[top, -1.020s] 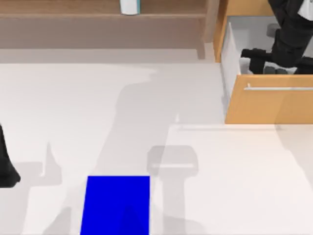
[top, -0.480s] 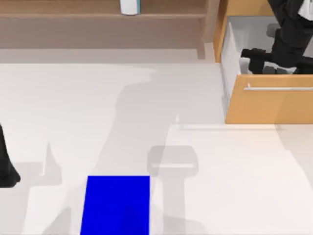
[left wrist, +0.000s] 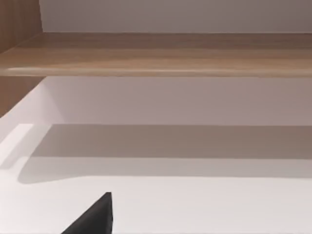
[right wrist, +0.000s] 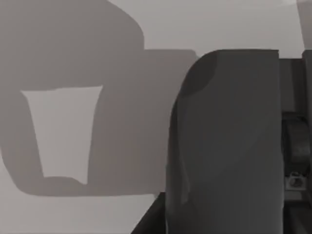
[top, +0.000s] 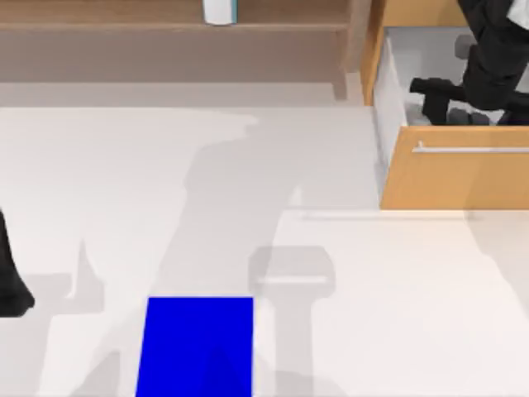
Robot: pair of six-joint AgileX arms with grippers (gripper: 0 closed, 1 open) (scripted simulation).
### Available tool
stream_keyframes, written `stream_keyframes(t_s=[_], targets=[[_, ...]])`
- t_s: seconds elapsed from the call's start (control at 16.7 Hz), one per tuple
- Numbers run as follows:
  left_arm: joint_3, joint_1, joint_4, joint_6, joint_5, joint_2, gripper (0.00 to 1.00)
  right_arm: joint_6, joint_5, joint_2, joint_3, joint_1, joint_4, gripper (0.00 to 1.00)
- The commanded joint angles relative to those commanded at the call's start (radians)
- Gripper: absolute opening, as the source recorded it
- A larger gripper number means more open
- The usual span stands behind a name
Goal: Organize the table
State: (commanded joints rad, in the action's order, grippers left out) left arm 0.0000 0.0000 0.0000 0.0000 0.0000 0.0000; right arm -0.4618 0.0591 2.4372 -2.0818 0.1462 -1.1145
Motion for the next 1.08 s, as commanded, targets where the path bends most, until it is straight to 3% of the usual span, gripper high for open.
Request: stream_keyframes(t_s=[0.36,0.78,1.08], targets=[[0.0,0.0,0.0,0.0,0.0,0.0,1.0,-0.164,0.145,-0.19,-0.007,0.075,-0.087,0.0],[0.0,0.0,0.0,0.0,0.0,0.0,1.0,-0.421,0.36,-0.473,-0.06,0.417,-0.169,0.0],[0.0,0.0,0.0,0.0,0.0,0.0,1.0,-0.548,0.33,-0.488,-0.03,0.638,-0.158,0.0]])
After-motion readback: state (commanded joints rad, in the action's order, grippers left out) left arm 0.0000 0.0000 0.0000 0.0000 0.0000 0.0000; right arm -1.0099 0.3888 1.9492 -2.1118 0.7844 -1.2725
